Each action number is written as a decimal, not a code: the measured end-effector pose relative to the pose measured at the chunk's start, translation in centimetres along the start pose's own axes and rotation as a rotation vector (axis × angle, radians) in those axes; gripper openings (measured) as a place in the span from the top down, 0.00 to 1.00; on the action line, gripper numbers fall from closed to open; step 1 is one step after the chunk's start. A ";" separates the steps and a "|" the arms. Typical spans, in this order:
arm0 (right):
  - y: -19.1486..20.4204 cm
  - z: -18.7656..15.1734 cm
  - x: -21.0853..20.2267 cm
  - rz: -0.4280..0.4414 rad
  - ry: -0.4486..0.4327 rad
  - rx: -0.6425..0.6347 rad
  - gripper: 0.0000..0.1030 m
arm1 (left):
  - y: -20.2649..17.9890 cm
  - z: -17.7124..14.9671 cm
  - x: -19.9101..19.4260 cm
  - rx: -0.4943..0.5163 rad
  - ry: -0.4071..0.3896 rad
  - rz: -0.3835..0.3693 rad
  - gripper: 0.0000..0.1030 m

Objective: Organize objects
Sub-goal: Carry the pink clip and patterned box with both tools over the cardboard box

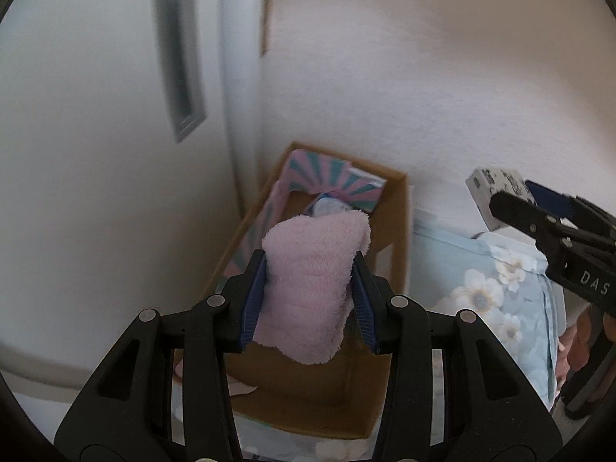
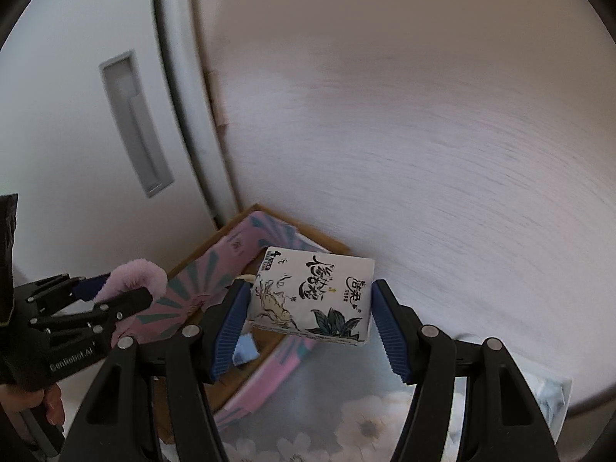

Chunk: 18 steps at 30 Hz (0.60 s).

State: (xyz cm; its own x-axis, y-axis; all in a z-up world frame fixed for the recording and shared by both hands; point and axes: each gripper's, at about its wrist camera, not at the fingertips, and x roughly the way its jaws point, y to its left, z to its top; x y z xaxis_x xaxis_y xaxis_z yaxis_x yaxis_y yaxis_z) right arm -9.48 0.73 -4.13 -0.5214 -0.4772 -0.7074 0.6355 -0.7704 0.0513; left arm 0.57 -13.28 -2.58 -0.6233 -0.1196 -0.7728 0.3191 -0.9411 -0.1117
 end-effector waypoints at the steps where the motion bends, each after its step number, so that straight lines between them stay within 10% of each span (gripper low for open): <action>1: 0.3 0.3 0.5 0.010 0.006 -0.013 0.42 | 0.3 -0.2 0.1 -0.012 0.007 0.006 0.62; 18: 4.8 4.8 12.0 0.142 0.162 -0.195 0.42 | 4.0 -3.1 5.8 -0.151 0.155 0.049 0.62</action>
State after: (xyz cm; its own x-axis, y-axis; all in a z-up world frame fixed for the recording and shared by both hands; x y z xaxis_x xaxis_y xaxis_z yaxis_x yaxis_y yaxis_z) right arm -15.47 -10.72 -8.98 -0.3315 -0.4883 -0.8073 0.8012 -0.5976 0.0325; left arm 0.49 -16.80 -9.45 -0.4911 -0.1035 -0.8649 0.4570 -0.8759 -0.1546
